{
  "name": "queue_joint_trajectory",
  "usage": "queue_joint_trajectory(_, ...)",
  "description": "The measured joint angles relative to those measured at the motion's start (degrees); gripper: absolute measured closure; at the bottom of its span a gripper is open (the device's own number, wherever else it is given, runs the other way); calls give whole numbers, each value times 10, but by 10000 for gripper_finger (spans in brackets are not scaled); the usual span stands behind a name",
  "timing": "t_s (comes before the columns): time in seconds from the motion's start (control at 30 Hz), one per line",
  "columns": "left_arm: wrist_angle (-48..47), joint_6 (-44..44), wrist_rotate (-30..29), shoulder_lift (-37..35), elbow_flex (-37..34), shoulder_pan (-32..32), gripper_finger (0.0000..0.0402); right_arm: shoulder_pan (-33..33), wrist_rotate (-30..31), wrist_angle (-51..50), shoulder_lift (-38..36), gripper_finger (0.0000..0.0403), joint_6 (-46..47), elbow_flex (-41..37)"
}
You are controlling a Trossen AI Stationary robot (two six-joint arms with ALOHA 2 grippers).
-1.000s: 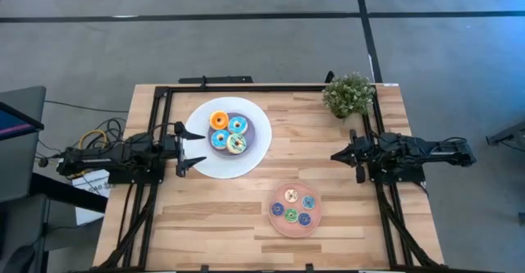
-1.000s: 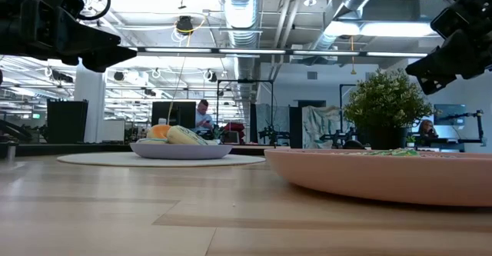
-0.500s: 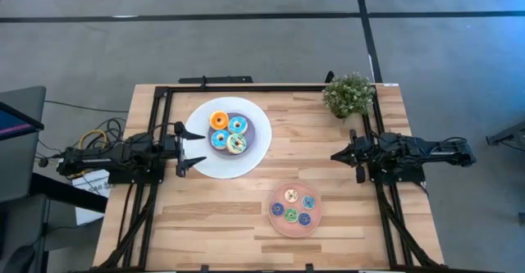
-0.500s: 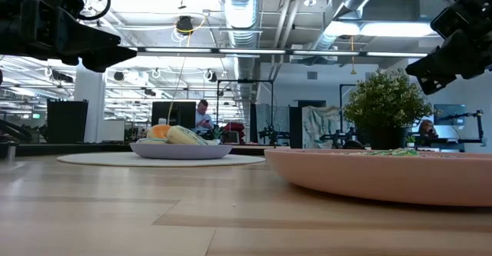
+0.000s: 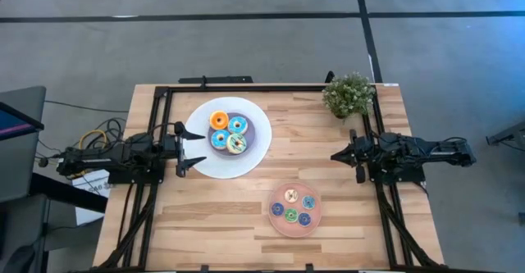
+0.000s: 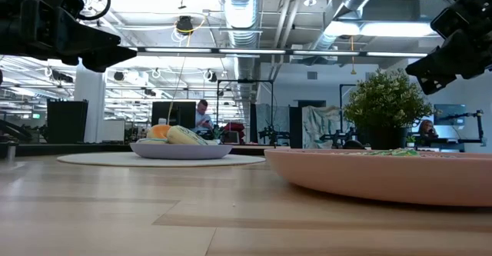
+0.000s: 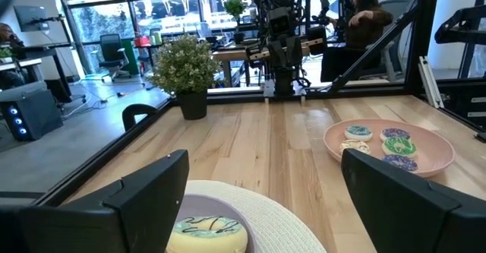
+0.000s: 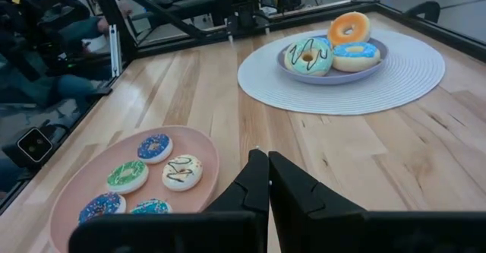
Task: Pick & Place donuts
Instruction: Return to Home Position
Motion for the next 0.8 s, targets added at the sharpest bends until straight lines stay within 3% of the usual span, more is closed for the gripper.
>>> queue_joint_trajectory(0.8, 0, 1, 0, 0, 0, 0, 61, 0, 0, 0, 0, 402, 0, 0)
